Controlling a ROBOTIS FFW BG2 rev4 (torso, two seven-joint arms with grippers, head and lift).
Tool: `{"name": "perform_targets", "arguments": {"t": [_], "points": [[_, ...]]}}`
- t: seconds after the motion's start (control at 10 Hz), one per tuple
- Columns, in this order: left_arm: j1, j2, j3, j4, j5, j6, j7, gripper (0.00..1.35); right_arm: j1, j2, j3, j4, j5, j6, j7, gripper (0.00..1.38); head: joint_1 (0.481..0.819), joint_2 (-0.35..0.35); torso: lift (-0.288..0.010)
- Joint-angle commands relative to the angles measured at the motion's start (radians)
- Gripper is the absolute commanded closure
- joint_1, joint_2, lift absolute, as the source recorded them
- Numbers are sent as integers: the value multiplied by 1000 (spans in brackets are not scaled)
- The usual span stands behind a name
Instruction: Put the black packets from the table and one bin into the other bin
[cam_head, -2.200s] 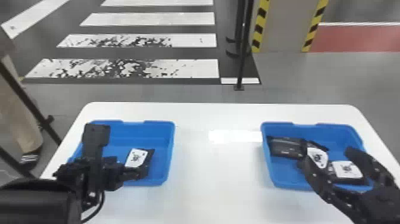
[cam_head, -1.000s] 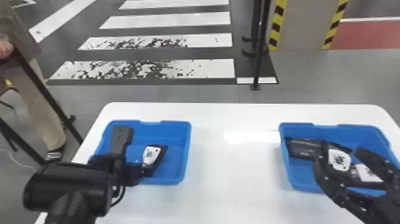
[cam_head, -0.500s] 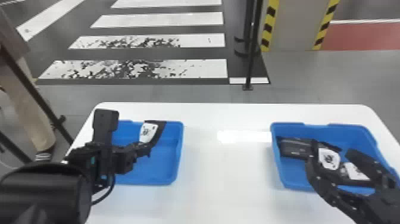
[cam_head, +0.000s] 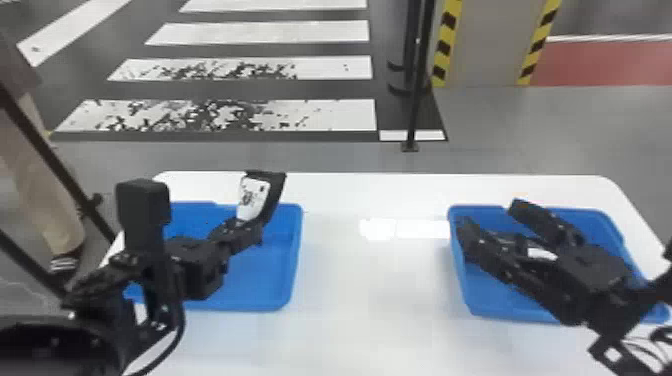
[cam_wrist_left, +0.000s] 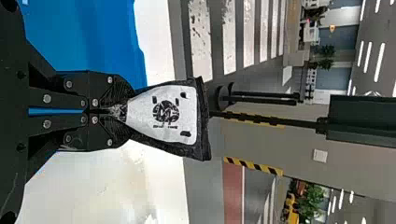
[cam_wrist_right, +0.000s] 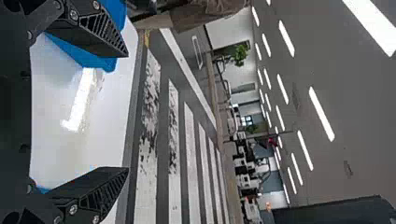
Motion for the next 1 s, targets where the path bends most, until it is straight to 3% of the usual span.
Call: {"name": "perform_targets", "arguments": {"t": [0.0, 0.2, 0.5, 0.7, 0.9], "points": [[20, -1, -52, -1, 6, -3, 0, 1211, -118, -16, 62, 10, -51, 93, 3, 159, 695, 73, -110], [22, 13, -130, -4, 46, -3, 0, 1211, -249, -33, 136, 94, -127, 152, 10, 157, 695, 86, -110], [17, 25, -176, -24, 100, -21, -8, 1211, -361, -48, 235, 199, -159, 191, 18, 165, 695, 75, -110], [15, 28, -196, -41, 116, -28, -12, 1211, -418, -51, 295, 268, -177, 194, 24, 174, 695, 84, -110], [12, 34, -210, -53, 128, -28, -15, 1211, -460, -53, 339, 334, -181, 135, 33, 277, 695, 97, -110]]}}
